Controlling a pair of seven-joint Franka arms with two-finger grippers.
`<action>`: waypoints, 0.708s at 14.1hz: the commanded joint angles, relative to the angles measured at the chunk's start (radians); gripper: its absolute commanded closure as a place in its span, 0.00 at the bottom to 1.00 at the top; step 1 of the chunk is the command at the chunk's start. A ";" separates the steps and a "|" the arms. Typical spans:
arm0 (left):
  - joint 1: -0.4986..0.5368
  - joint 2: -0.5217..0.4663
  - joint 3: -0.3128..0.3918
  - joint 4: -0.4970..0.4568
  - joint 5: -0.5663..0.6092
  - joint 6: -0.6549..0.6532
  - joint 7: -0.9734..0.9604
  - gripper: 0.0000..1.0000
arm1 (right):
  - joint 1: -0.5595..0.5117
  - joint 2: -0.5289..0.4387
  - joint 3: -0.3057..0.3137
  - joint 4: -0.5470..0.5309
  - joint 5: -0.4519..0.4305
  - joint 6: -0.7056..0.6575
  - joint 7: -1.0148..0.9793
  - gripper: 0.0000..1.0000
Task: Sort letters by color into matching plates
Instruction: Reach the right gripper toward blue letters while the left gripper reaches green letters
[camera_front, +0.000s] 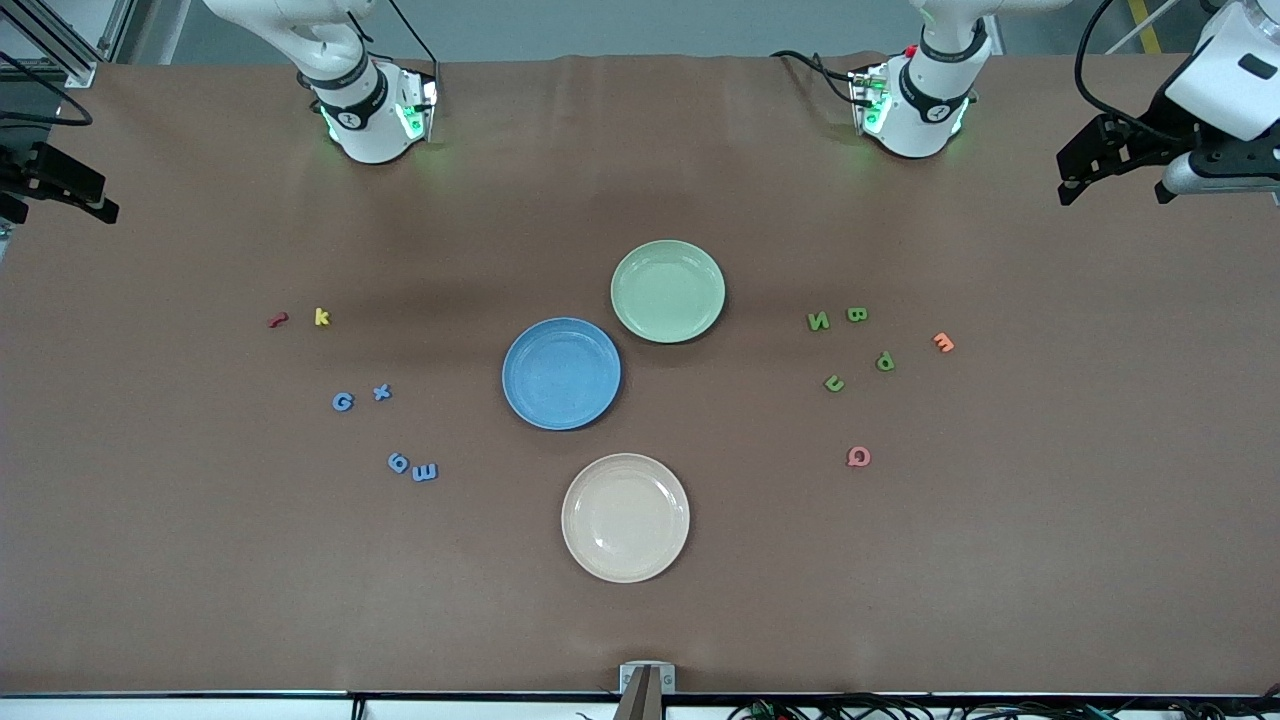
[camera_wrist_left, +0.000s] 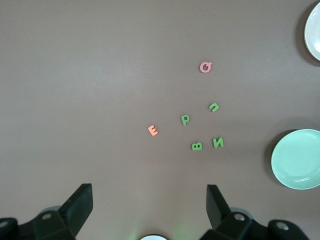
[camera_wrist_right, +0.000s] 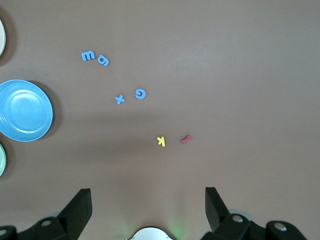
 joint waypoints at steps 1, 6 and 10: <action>0.004 0.009 0.000 0.021 0.019 -0.013 0.008 0.00 | -0.002 -0.010 0.000 -0.029 0.013 0.004 -0.013 0.00; 0.012 0.091 0.002 0.062 0.020 -0.013 0.013 0.00 | -0.005 -0.013 0.000 -0.030 0.013 0.004 -0.014 0.00; 0.021 0.191 -0.004 0.027 0.011 0.056 -0.013 0.00 | -0.005 -0.006 -0.001 -0.014 0.011 -0.009 -0.001 0.00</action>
